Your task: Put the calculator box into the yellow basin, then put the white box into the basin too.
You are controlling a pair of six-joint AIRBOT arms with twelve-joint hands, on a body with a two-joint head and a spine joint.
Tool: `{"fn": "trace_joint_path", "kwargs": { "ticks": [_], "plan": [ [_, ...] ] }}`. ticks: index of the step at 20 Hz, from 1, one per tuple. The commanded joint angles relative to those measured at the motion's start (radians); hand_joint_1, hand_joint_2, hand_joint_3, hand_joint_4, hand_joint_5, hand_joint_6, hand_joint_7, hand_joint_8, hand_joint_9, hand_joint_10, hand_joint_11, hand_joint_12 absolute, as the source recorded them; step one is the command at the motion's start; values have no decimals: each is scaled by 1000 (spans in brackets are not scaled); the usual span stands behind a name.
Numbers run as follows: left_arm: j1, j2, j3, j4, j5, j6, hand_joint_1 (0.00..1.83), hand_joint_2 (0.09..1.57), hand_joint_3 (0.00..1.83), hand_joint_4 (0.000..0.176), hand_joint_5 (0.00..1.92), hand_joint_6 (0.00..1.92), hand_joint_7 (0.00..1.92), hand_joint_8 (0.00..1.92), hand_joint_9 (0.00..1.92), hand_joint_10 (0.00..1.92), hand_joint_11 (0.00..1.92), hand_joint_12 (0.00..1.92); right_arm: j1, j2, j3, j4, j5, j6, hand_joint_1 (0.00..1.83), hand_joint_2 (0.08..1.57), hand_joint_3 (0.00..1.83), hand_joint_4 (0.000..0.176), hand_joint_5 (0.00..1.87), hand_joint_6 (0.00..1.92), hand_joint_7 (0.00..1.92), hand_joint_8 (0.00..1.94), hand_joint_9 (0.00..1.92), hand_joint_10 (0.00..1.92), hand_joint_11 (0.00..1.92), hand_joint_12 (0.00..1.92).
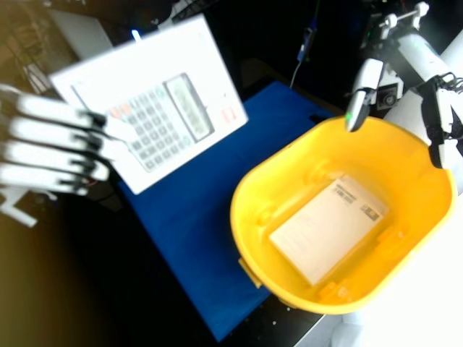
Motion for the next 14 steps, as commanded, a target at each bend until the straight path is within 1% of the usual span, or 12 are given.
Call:
{"fn": "trace_joint_path", "kwargs": {
  "ticks": [1, 2, 3, 4, 5, 6, 7, 10, 11, 12, 13, 14],
  "plan": [
    [-3, -1, 2, -13, -135, -4, 695, 968, 4, 0, 381, 27, 87, 10, 0, 0, 0, 0, 18, 4, 11, 41, -112, -11, 1389, 1091, 0, 0, 866, 976, 1094, 850, 1013, 1173, 803, 1921],
    [-2, -6, 2, -16, -135, 5, 686, 968, 4, 0, 384, 27, 84, 8, 0, 0, 0, 0, 26, 4, 21, 55, -112, -18, 1387, 1088, 0, 0, 955, 851, 1061, 962, 970, 1166, 789, 1921],
    [-1, -12, 2, -23, -135, 19, 677, 969, 4, 0, 392, 27, 102, 13, 10, 4, 17, 8, 31, 3, 30, 69, -112, -18, 1386, 1089, 0, 0, 968, 846, 1045, 937, 974, 1193, 789, 1921],
    [-1, -22, 6, -27, -135, 29, 660, 957, 0, 15, 406, 28, 118, 14, 26, 10, 32, 18, 37, 3, 42, 83, -112, -18, 1380, 1114, 5, 0, 839, 993, 1025, 966, 946, 1243, 799, 1921],
    [0, -29, 9, -28, -136, 30, 652, 952, 2, 7, 429, 7, 134, 14, 56, 7, 6, 242, 44, 2, 52, 97, -112, -22, 1384, 1099, 0, 0, 938, 874, 1036, 1004, 947, 1196, 789, 1921],
    [3, -35, 12, -30, -139, 30, 647, 942, 0, 10, 431, 1, 130, 9, 43, 1, 0, 285, 50, 0, 62, 113, -112, -24, 1385, 1096, 0, 0, 960, 859, 1013, 995, 973, 1191, 789, 1921],
    [14, -39, 12, -42, -146, 30, 647, 895, 0, 17, 423, 2, 129, 0, 29, 1, 0, 181, 57, 0, 80, 143, -112, -27, 1386, 1104, 0, 0, 828, 1023, 1077, 882, 996, 1200, 804, 1921],
    [21, -48, 16, -53, -149, 33, 632, 889, 0, 29, 415, 0, 103, 0, 33, 2, 0, 303, 57, 0, 104, 191, -105, -34, 1386, 1092, 0, 0, 962, 858, 1035, 943, 974, 1203, 793, 1921],
    [21, -50, 16, -54, -149, 34, 633, 875, 0, 35, 417, 1, 106, 2, 42, 6, 0, 311, 57, 0, 114, 201, -94, -34, 1389, 1091, 0, 0, 865, 976, 1094, 850, 1013, 1173, 804, 1921],
    [21, -52, 16, -54, -150, 35, 627, 880, 0, 33, 413, 0, 106, 1, 45, 4, 0, 279, 57, 0, 123, 211, -76, -34, 1387, 1089, 0, 0, 955, 851, 1061, 962, 971, 1166, 789, 1921],
    [21, -53, 16, -54, -151, 36, 631, 883, 0, 29, 404, 4, 79, 2, 8, 0, 0, 117, 57, 0, 126, 214, -71, -34, 1387, 1089, 0, 0, 968, 845, 1045, 937, 974, 1193, 790, 1921],
    [21, -55, 16, -54, -152, 38, 636, 890, 1, 21, 412, 4, 89, 1, 4, 0, 0, 36, 57, 0, 134, 220, -59, -34, 1380, 1114, 5, 0, 839, 993, 1025, 966, 946, 1243, 799, 1921]
  ]
}}
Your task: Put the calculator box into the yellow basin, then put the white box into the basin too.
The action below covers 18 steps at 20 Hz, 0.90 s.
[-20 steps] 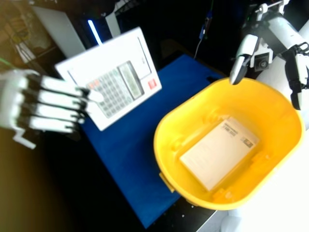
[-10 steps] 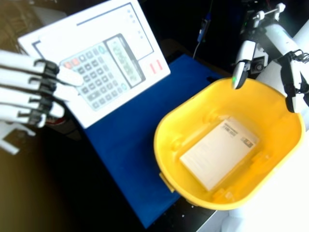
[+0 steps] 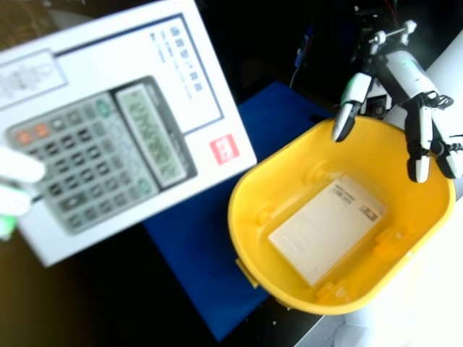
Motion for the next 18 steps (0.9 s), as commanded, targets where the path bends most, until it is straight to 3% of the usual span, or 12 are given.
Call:
{"fn": "trace_joint_path", "kwargs": {
  "ticks": [1, 3, 4, 6, 7, 9, 10, 12, 13, 16, 17, 18],
  "plan": [
    [-6, -7, 5, 0, -125, 0, 661, 898, 3, 15, 410, 2, 73, 0, 0, 0, 0, 6, 13, 5, 15, 38, -88, 7, 1384, 1099, 0, 0, 938, 874, 1036, 1004, 947, 1196, 789, 1921],
    [-6, -17, 10, 0, -125, 2, 686, 887, 0, 21, 430, 9, 75, 3, 1, 0, 3, 1, 24, 4, 35, 39, -41, 6, 1380, 1118, 2, 0, 835, 999, 1017, 982, 944, 1246, 792, 1921],
    [-7, -26, 17, 1, -124, 2, 702, 885, 0, 10, 439, 12, 76, 3, 1, 0, 13, 6, 46, -2, 48, 36, -7, 2, 1386, 1104, 0, 0, 828, 1023, 1077, 882, 996, 1200, 804, 1921],
    [-7, -29, 19, 2, -123, 2, 725, 881, 0, 2, 446, 13, 77, 3, 0, 0, 0, 0, 147, -37, 87, -21, 101, -6, 1386, 1092, 0, 0, 962, 858, 1035, 943, 974, 1203, 793, 1921],
    [-6, -21, 15, 1, -122, 2, 729, 886, 0, 1, 439, 10, 73, 1, 0, 0, 0, 0, 277, -81, 119, -97, 205, -16, 1389, 1091, 0, 0, 865, 976, 1094, 850, 1013, 1173, 804, 1921],
    [27, 32, -22, -27, -149, 2, 731, 895, 2, 0, 436, 7, 73, 1, 0, 0, 0, 0, 630, -211, 195, -275, 508, -75, 1387, 1089, 0, 0, 968, 845, 1045, 937, 974, 1193, 790, 1921],
    [48, 60, -41, -46, -168, 2, 738, 889, 0, 0, 439, 8, 69, 0, 0, 0, 0, 0, 682, -244, 199, -275, 548, -134, 1380, 1114, 5, 0, 839, 993, 1025, 966, 946, 1243, 799, 1921],
    [47, 64, -48, -48, -167, 5, 728, 877, 0, 0, 432, 5, 70, 2, 0, 0, 0, 0, 690, -260, 198, -275, 552, -173, 1385, 1096, 0, 0, 960, 859, 1013, 995, 973, 1191, 789, 1921],
    [40, 54, -43, -43, -166, 9, 760, 878, 0, 0, 439, 7, 70, 1, 0, 0, 0, 0, 688, -260, 202, -275, 559, -173, 1380, 1118, 2, 0, 835, 999, 1017, 982, 944, 1246, 792, 1921],
    [45, 57, -59, -41, -197, 9, 763, 884, 0, 0, 459, 13, 75, 2, 0, 0, 0, 0, 694, -278, 215, -275, 574, -174, 1386, 1092, 0, 0, 962, 858, 1035, 943, 974, 1203, 793, 1921],
    [50, 71, -81, -36, -226, 9, 775, 891, 2, 0, 460, 12, 90, 8, 0, 0, 15, 7, 696, -285, 223, -275, 586, -174, 1389, 1091, 0, 0, 865, 976, 1094, 850, 1013, 1173, 804, 1921],
    [51, 82, -97, -30, -250, 9, 790, 902, 7, 0, 461, 12, 112, 15, 0, 0, 29, 14, 696, -291, 229, -275, 596, -174, 1387, 1089, 0, 0, 955, 851, 1061, 962, 971, 1166, 789, 1921]
  ]
}}
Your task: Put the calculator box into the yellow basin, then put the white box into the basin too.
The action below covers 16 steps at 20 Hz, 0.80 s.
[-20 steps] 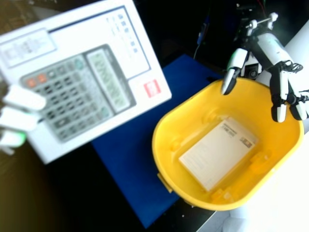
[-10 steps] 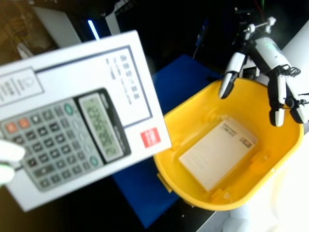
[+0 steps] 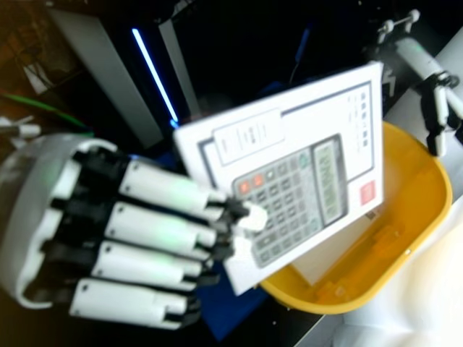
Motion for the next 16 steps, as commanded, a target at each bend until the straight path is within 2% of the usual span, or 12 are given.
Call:
{"fn": "trace_joint_path", "kwargs": {
  "ticks": [1, 2, 3, 5, 6, 7, 9, 10, 11, 12, 13, 16],
  "plan": [
    [-9, 17, -11, 17, -169, 1, 757, 922, 15, 0, 443, 3, 126, 18, 17, 7, 49, 27, 17, 2, 12, -34, -97, 6, 1387, 1089, 0, 0, 968, 845, 1045, 937, 974, 1193, 790, 1921],
    [-10, 33, -30, 24, -197, 1, 725, 966, 0, 0, 415, 9, 129, 13, 13, 3, 9, 161, 21, -6, 18, -34, -85, 6, 1380, 1114, 5, 0, 839, 993, 1025, 966, 946, 1243, 799, 1921],
    [-15, 53, -51, 36, -230, 1, 757, 941, 0, 5, 442, 18, 131, 7, 35, 10, 1, 283, 26, -20, 27, -34, -73, 6, 1384, 1099, 0, 0, 938, 874, 1036, 1004, 947, 1196, 789, 1921],
    [-33, 92, -90, 63, -275, 6, 744, 922, 0, 33, 434, 6, 73, 16, 5, 0, 0, 50, 27, -37, 35, -34, -69, 6, 1380, 1118, 2, 0, 835, 999, 1017, 982, 944, 1246, 792, 1921],
    [-41, 111, -109, 72, -290, 16, 721, 933, 0, 35, 423, 1, 63, 16, 0, 0, 0, 9, 27, -42, 38, -34, -67, 6, 1386, 1104, 0, 0, 828, 1023, 1077, 882, 996, 1200, 804, 1921],
    [-50, 150, -150, 82, -319, 42, 736, 949, 2, 20, 422, 1, 30, 3, 0, 0, 15, 9, 27, -51, 41, -34, -64, 6, 1385, 1097, 0, 0, 937, 891, 1021, 970, 982, 1193, 794, 1921],
    [-62, 201, -204, 109, -380, 61, 742, 928, 6, 11, 458, 3, 125, 6, 46, 9, 0, 452, 27, -63, 44, -34, -54, 6, 1389, 1091, 0, 0, 865, 976, 1094, 850, 1013, 1173, 804, 1921],
    [-66, 214, -217, 117, -400, 63, 760, 948, 7, 0, 471, 5, 163, 7, 55, 11, 0, 627, 27, -66, 45, -34, -50, 6, 1387, 1089, 0, 0, 955, 851, 1061, 962, 971, 1166, 789, 1921],
    [-71, 226, -228, 124, -421, 65, 699, 932, 0, 10, 488, 5, 192, 3, 66, 13, 0, 871, 27, -71, 46, -34, -45, 6, 1387, 1089, 0, 0, 968, 845, 1045, 937, 974, 1193, 790, 1921],
    [-75, 240, -241, 129, -441, 76, 697, 938, 1, 0, 489, 3, 224, 4, 81, 18, 0, 1001, 27, -78, 48, -34, -43, 6, 1380, 1114, 5, 0, 839, 993, 1025, 966, 946, 1243, 799, 1921],
    [-80, 254, -255, 129, -456, 92, 707, 963, 11, 15, 481, 0, 223, 0, 86, 19, 0, 1030, 27, -92, 54, -34, -43, 6, 1384, 1099, 0, 0, 938, 874, 1036, 1004, 947, 1196, 789, 1921],
    [-81, 270, -269, 129, -490, 98, 677, 982, 10, 0, 463, 0, 190, 0, 58, 6, 0, 809, 27, -117, 64, -34, -35, 6, 1386, 1104, 0, 0, 828, 1023, 1077, 882, 996, 1200, 804, 1921]
  ]
}}
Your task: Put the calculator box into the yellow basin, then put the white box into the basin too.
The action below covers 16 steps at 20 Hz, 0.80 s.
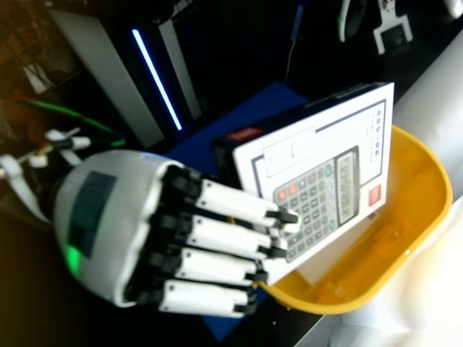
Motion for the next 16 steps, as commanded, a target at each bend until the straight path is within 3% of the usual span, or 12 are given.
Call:
{"fn": "trace_joint_path", "kwargs": {
  "ticks": [1, 2, 3, 4, 5, 6, 8, 10, 11, 13, 15, 16],
  "plan": [
    [-14, 3, -1, 2, -136, -1, 653, 1011, 13, 0, 416, 0, 187, 1, 68, 10, 0, 900, 20, -4, 9, -34, -114, 7, 1385, 1097, 0, 0, 937, 891, 1021, 970, 982, 1193, 794, 1921],
    [-14, 4, -3, 2, -149, 0, 657, 1010, 7, 0, 413, 2, 210, 7, 96, 21, 0, 1014, 20, -11, 12, -34, -111, 7, 1386, 1092, 0, 0, 962, 858, 1035, 943, 974, 1203, 793, 1921],
    [-14, 8, -7, 2, -155, 2, 673, 1002, 2, 0, 422, 6, 216, 8, 106, 24, 0, 1029, 21, -20, 17, -34, -107, 7, 1389, 1091, 0, 0, 865, 976, 1094, 850, 1013, 1173, 804, 1921],
    [-14, 11, -9, 2, -158, 6, 698, 988, 0, 0, 434, 11, 218, 8, 105, 23, 0, 1034, 21, -27, 20, -34, -104, 7, 1387, 1089, 0, 0, 955, 851, 1061, 962, 971, 1166, 789, 1921],
    [-14, 12, -10, 2, -159, 7, 698, 967, 0, 0, 452, 15, 234, 9, 106, 22, 0, 1058, 24, -37, 25, -34, -97, 7, 1387, 1089, 0, 0, 968, 845, 1045, 937, 974, 1193, 790, 1921],
    [-14, 12, -10, 1, -160, 7, 687, 965, 0, 0, 463, 18, 224, 4, 100, 19, 0, 1059, 25, -42, 27, -34, -95, 7, 1380, 1114, 5, 0, 839, 993, 1025, 966, 946, 1243, 799, 1921],
    [-14, 12, -10, -2, -159, 8, 714, 964, 0, 0, 446, 6, 214, 0, 101, 16, 0, 1041, 30, -50, 29, -34, -91, 7, 1385, 1096, 0, 0, 960, 859, 1013, 995, 973, 1191, 789, 1921],
    [-14, 12, -10, -5, -159, 9, 706, 986, 5, 0, 436, 1, 160, 0, 81, 6, 0, 986, 33, -50, 28, -34, -91, 7, 1386, 1104, 0, 0, 828, 1023, 1077, 882, 996, 1200, 804, 1921],
    [-14, 12, -10, -8, -160, 10, 712, 989, 4, 0, 437, 1, 163, 2, 82, 6, 0, 1014, 33, -50, 28, -34, -91, 7, 1386, 1092, 0, 0, 962, 858, 1035, 943, 974, 1203, 793, 1921],
    [-13, 12, -10, -8, -164, 10, 713, 992, 5, 0, 441, 3, 149, 0, 76, 4, 0, 1023, 33, -50, 28, -34, -91, 7, 1389, 1091, 0, 0, 865, 976, 1094, 850, 1013, 1173, 804, 1921],
    [-12, 13, -12, -8, -169, 10, 699, 998, 5, 0, 444, 3, 151, 1, 92, 9, 0, 1069, 33, -49, 28, -34, -91, 7, 1387, 1089, 0, 0, 968, 845, 1045, 937, 974, 1193, 790, 1921],
    [-9, 14, -13, -8, -172, 10, 694, 1002, 4, 0, 444, 2, 158, 3, 102, 13, 0, 1100, 34, -48, 29, -34, -91, 7, 1380, 1114, 5, 0, 839, 993, 1025, 966, 946, 1243, 799, 1921]
  ]
}}
